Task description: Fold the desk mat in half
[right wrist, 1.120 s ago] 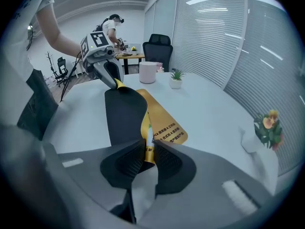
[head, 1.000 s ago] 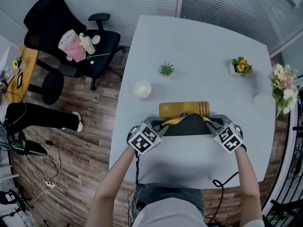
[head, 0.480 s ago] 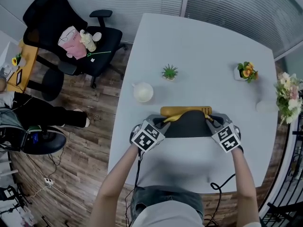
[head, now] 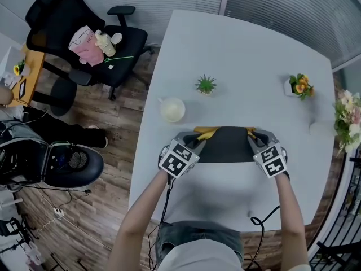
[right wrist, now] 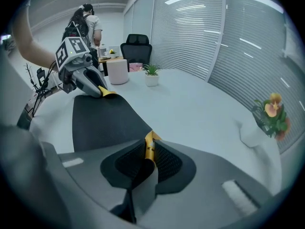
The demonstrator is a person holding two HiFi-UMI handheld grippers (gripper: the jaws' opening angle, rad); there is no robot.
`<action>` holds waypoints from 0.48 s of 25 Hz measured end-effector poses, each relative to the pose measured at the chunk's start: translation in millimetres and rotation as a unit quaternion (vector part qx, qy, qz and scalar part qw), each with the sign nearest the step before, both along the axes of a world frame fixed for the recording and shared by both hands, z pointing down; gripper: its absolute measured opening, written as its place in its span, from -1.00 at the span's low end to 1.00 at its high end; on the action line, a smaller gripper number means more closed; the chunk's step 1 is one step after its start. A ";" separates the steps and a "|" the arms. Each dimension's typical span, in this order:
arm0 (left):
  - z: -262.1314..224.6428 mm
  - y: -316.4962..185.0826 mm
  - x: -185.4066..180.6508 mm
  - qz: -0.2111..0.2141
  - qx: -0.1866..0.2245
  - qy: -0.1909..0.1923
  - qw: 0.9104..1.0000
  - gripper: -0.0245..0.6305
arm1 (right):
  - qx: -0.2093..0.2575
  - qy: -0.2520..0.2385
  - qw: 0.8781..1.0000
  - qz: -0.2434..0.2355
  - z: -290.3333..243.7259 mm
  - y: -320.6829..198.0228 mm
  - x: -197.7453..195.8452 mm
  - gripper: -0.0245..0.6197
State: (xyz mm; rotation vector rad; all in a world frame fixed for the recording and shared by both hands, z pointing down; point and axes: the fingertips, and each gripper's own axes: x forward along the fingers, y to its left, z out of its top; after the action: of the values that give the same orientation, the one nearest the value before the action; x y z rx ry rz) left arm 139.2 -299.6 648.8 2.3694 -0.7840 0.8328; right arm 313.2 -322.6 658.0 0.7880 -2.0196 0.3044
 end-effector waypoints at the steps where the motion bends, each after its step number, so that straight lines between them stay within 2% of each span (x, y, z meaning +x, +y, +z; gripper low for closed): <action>1: -0.6 -1.1 -1.1 -0.012 -0.007 0.004 1.000 -0.65 | -0.003 -0.003 1.000 0.006 1.6 -0.9 0.3 -0.65; 4: 2.5 -5.6 -9.4 -0.035 -0.003 -0.020 0.999 -0.49 | -0.002 -0.006 1.000 0.021 2.9 -2.7 2.1 -0.62; 7: 4.6 -8.2 -20.1 -0.037 0.005 -0.046 0.998 -0.37 | 0.010 -0.002 0.999 0.039 -0.4 -6.6 4.1 -0.50; 12: -3.9 -5.6 -35.5 -0.071 -0.010 -0.039 0.997 -0.33 | 0.030 -0.001 0.997 0.071 -6.8 -12.0 9.4 -0.23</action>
State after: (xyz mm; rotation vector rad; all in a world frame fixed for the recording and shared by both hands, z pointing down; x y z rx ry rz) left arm 103.6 -305.1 644.9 2.2442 -0.9594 0.8731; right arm 322.6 -334.6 651.3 0.9718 -1.9853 0.3276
